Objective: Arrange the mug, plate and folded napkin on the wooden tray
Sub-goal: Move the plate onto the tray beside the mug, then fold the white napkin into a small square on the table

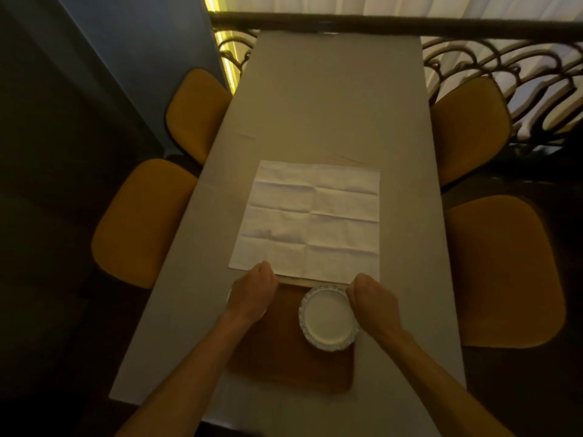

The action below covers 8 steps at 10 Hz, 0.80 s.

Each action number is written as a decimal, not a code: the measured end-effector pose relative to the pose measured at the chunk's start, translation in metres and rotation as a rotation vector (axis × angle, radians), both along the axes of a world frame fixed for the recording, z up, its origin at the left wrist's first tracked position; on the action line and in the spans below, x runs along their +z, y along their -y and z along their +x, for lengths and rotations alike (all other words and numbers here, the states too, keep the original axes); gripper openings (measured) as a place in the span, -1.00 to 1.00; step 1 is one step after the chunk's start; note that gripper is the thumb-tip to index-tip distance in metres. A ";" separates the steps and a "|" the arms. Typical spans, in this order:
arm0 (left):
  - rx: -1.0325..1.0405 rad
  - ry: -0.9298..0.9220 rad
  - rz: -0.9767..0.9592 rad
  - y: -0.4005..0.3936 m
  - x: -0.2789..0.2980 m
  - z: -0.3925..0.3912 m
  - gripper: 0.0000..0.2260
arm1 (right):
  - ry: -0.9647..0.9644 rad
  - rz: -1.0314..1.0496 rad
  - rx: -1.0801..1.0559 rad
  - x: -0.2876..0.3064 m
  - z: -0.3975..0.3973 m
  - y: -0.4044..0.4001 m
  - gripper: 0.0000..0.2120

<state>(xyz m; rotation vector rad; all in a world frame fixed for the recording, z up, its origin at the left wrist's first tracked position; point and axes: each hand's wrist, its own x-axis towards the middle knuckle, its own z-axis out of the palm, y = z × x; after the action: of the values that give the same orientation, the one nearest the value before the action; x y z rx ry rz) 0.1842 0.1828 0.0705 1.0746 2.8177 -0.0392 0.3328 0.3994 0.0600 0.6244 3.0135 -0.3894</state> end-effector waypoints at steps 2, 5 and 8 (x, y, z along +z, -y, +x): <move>0.137 0.002 0.115 0.000 0.008 -0.065 -0.88 | 0.077 -0.036 -0.095 -0.011 -0.050 -0.003 -0.83; 0.028 0.216 0.219 -0.029 -0.017 -0.177 -0.86 | 0.116 -0.071 -0.181 -0.018 -0.140 -0.028 -0.79; -0.006 0.155 0.251 -0.076 -0.060 -0.263 -0.88 | 0.189 0.018 -0.160 -0.051 -0.196 -0.100 -0.81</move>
<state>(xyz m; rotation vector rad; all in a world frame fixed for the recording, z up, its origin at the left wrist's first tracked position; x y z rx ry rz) -0.0790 0.2589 0.0105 1.0803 2.7305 0.3893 0.1370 0.4995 0.0087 0.8549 2.8008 -0.2918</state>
